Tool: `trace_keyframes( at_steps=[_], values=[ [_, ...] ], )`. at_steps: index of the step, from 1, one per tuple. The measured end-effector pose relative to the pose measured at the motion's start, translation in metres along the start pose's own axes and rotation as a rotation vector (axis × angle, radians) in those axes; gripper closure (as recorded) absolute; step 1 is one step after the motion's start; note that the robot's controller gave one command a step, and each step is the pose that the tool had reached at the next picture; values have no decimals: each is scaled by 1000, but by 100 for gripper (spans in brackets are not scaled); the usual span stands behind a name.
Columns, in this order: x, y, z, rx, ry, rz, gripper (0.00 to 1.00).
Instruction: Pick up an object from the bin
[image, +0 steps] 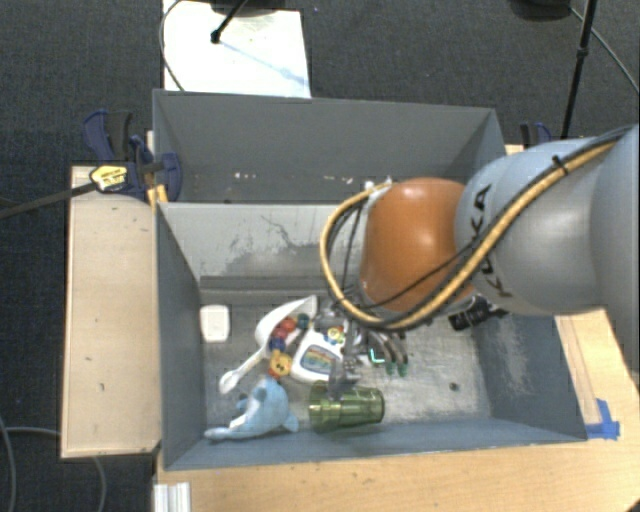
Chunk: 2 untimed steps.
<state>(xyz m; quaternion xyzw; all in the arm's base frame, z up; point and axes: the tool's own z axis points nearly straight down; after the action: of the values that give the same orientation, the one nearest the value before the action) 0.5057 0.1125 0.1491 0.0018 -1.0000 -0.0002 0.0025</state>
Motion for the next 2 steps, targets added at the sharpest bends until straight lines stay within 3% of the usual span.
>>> trace_keyframes(
  at_steps=[1, 2],
  values=[
    [-2, 0, -3, -1, -7, 4, 0],
    [-32, 5, 55, -8, -47, -13, 0]
  ],
)
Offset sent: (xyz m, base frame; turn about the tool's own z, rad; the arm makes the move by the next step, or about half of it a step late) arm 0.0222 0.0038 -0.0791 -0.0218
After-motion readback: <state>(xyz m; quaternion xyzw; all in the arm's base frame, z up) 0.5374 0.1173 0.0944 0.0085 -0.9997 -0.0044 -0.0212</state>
